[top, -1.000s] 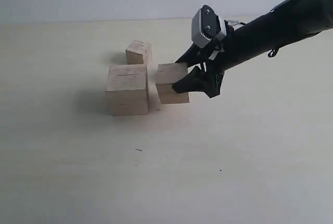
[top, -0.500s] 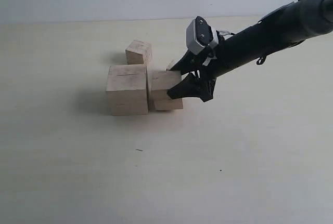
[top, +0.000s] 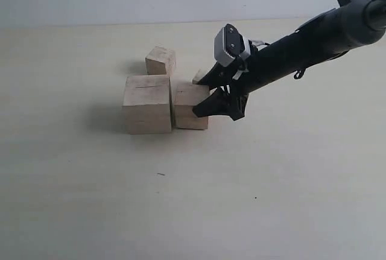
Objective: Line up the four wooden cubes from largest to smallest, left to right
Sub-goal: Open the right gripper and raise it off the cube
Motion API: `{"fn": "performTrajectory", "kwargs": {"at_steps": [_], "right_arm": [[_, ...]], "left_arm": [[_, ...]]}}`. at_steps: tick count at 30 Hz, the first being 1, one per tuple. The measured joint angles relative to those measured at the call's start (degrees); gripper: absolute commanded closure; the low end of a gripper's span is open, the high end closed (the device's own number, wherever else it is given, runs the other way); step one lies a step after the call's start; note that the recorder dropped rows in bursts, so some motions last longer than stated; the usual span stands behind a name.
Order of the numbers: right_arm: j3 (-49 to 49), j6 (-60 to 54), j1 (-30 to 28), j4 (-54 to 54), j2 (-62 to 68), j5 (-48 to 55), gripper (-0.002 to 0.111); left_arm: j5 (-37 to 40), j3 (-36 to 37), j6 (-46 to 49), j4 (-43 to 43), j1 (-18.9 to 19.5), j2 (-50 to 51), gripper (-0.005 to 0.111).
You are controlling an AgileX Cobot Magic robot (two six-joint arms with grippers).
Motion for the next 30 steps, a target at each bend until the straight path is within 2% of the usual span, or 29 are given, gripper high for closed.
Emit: {"fn": "performTrajectory", "kwargs": {"at_steps": [2,5,15,20,23,26,30], "right_arm": [[0.0,0.0,0.0,0.0,0.0,0.0,0.043],[0.0,0.2,0.0,-0.1,0.0,-0.1,0.033],[0.0,2.4,0.0,0.0,-3.4,0.7,0.032],[0.0,7.2,0.0,-0.5,-8.4,1.3,0.033],[0.0,12.7,0.0,-3.5,-11.4,1.3,0.039],[0.0,22.0,0.0,-8.3,-14.1,-1.2,0.054],[0.0,35.1,0.0,-16.9,-15.8,-3.7,0.065]], "left_arm": [[0.0,0.0,0.0,0.0,0.0,0.0,0.107],[0.0,0.0,0.0,0.0,0.0,0.0,0.107],[0.0,0.0,0.0,0.0,0.0,0.0,0.107],[0.0,0.0,0.0,0.0,0.0,0.0,0.107],[0.0,0.0,0.0,0.0,0.0,0.0,0.107],[0.0,0.0,0.0,0.0,0.0,0.0,0.107],[0.0,0.0,0.0,0.0,0.0,0.0,0.107]]}}
